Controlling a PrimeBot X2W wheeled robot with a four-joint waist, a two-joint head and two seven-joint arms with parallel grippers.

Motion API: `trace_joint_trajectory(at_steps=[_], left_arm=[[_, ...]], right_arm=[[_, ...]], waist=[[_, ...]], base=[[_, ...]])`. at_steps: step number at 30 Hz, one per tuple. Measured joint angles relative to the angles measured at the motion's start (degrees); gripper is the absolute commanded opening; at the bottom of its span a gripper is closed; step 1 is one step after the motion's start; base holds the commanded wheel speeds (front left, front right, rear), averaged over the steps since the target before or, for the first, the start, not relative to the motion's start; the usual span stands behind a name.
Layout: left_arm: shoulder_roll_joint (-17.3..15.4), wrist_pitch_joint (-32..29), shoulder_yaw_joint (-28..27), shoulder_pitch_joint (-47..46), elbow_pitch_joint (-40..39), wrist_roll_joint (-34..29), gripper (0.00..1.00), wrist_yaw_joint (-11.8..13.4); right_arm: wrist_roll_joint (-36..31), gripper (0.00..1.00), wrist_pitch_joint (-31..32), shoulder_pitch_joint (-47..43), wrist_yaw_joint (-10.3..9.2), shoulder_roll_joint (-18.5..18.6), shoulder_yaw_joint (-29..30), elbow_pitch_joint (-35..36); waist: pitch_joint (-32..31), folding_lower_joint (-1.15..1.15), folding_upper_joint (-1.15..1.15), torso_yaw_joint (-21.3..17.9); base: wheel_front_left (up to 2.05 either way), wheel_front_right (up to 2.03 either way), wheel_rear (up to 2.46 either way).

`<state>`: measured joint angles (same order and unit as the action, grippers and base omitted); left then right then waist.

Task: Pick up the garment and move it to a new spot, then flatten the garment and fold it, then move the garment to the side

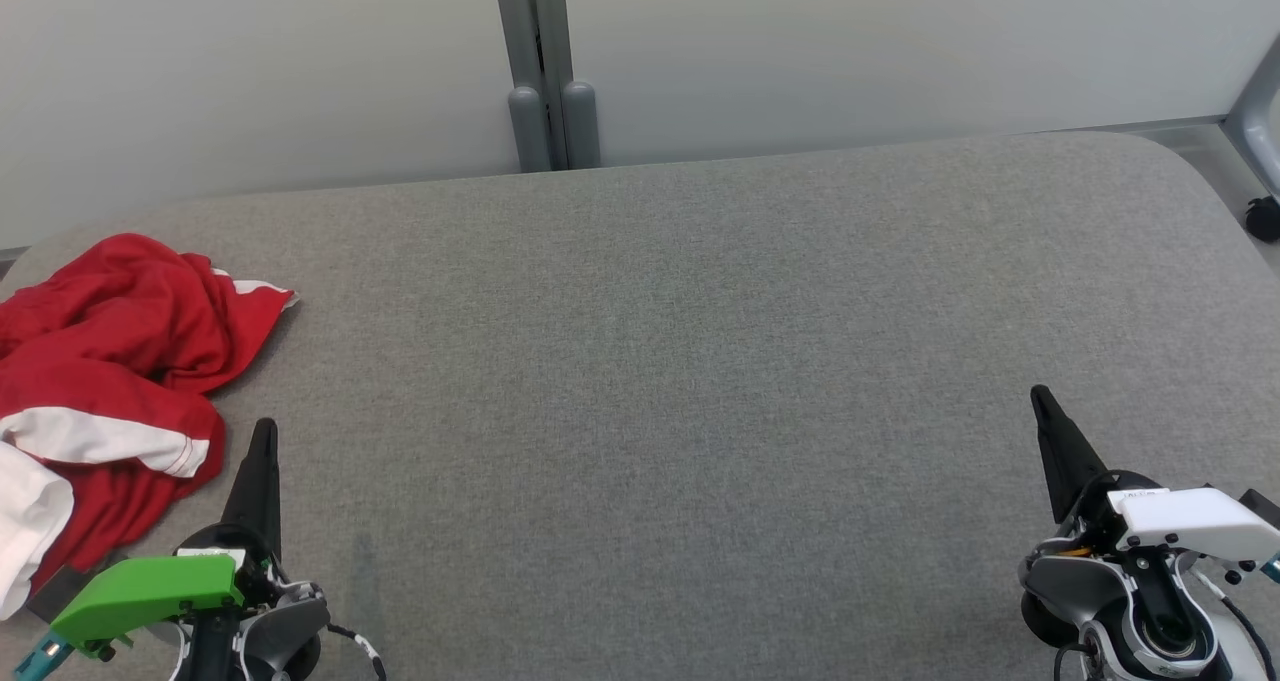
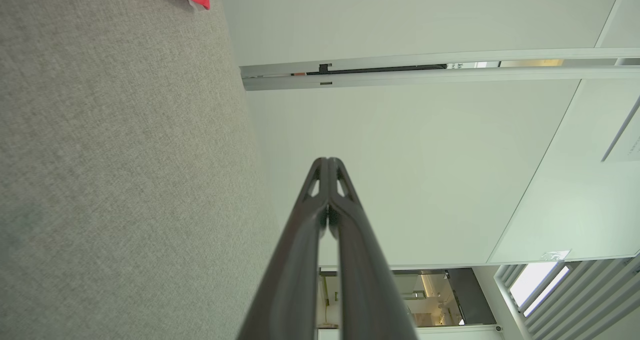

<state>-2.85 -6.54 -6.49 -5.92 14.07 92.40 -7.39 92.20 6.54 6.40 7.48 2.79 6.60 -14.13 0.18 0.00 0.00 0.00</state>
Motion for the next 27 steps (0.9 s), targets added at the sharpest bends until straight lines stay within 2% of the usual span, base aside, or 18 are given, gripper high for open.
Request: trace_joint_trajectory(at_steps=[27], left_arm=[[0.0,0.0,0.0,0.0,0.0,0.0,0.0,0.0]], right_arm=[[0.0,0.0,0.0,0.0,0.0,0.0,0.0,0.0]], waist=[[0.0,0.0,0.0,0.0]], base=[[0.0,0.0,0.0]])
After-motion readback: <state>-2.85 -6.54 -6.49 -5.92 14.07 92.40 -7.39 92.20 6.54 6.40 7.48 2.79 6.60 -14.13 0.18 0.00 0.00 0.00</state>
